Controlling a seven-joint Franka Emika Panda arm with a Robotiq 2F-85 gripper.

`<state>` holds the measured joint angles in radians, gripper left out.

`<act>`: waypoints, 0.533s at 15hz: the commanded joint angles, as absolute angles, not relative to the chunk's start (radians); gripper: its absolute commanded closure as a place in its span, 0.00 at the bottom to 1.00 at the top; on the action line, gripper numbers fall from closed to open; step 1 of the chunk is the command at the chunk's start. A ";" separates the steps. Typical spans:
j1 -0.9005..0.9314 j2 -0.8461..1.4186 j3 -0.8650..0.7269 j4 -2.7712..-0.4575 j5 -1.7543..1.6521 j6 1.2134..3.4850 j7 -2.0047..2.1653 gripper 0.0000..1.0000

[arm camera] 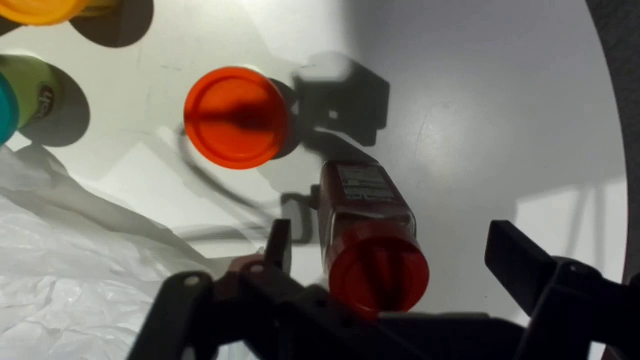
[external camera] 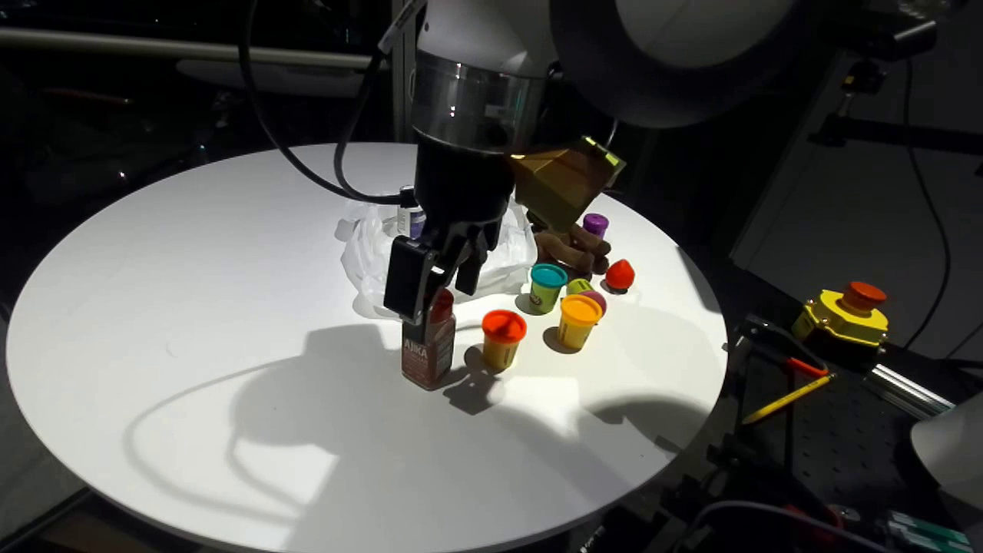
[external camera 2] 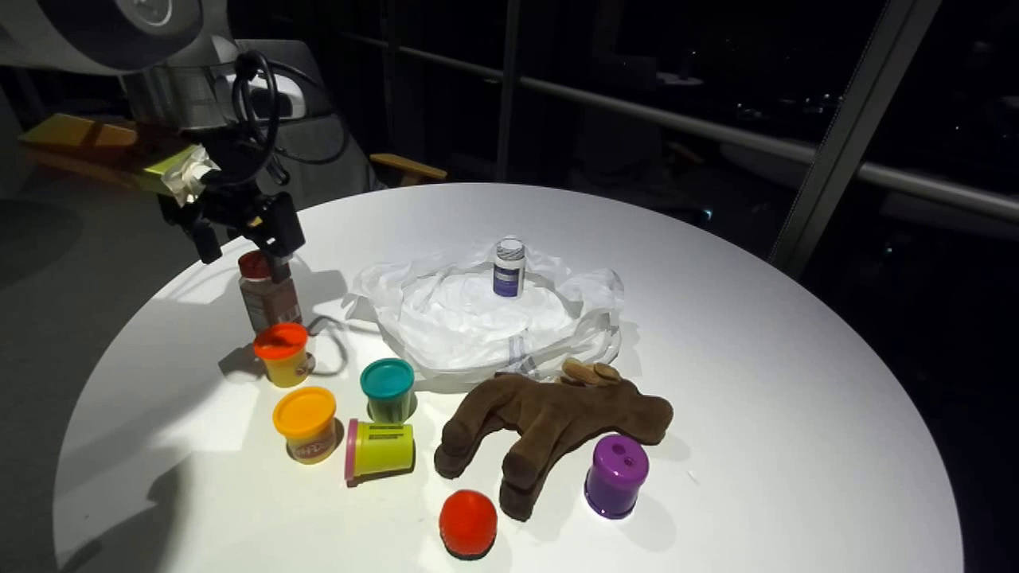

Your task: Pick up all the objects surrounding the white plate and arrange them on the plate

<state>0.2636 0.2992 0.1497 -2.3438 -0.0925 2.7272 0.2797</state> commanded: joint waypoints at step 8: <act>0.297 0.327 0.091 -2.315 -0.161 2.768 0.287 0.44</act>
